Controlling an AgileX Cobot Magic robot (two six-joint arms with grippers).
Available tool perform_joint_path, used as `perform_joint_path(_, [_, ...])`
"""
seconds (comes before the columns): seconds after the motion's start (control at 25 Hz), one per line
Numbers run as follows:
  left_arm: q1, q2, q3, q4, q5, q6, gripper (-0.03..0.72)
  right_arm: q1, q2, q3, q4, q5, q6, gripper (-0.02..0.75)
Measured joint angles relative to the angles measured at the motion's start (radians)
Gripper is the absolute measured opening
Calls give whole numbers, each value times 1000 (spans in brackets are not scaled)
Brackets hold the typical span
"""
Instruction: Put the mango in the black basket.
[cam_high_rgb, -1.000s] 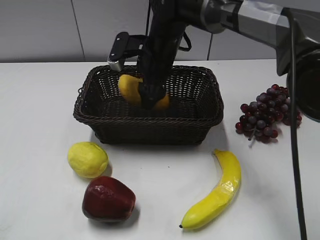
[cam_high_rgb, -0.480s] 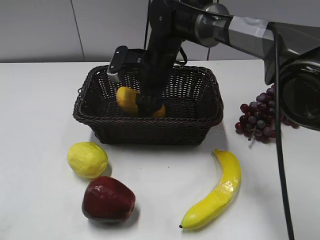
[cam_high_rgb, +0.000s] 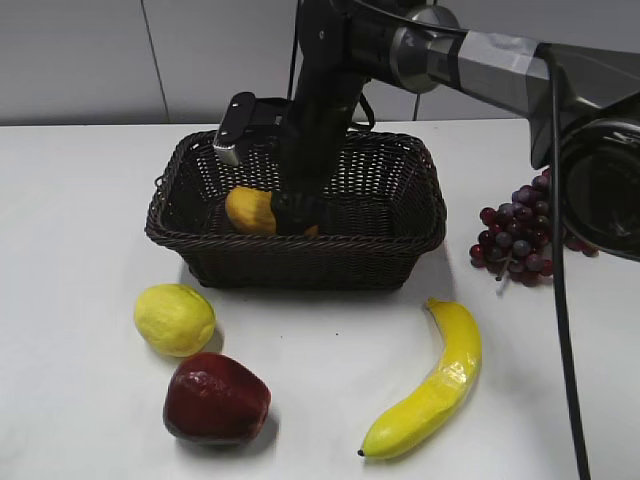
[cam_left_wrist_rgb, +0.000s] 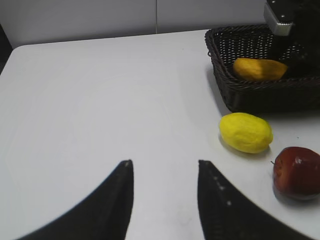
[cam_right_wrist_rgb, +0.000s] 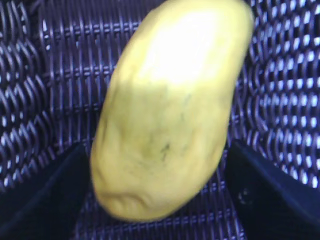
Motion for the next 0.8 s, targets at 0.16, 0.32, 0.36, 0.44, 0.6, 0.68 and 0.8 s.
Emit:
perform_joint_path(0.16, [0,0,0,0,0,0,328,0,-32,0,-30,14,21,637])
perform_joint_path(0.32, [0,0,0,0,0,0,328,-15,-96,0,-56,15,91,629])
perform_joint_path(0.36, [0,0,0,0,0,0,328,-23,-111,0,-61,15,115,626])
perform_joint_path(0.44, [0,0,0,0,0,0,328,-47,-145,1,-64,17,167,615])
perform_joint_path(0.6, [0,0,0,0,0,0,328,-119,-217,39,-68,22,263,577])
perform_joint_path(0.68, [0,0,0,0,0,0,328,-174,-263,79,-70,33,303,561])
perform_joint_path(0.8, [0,0,0,0,0,0,327,-245,-332,151,-70,40,340,544])
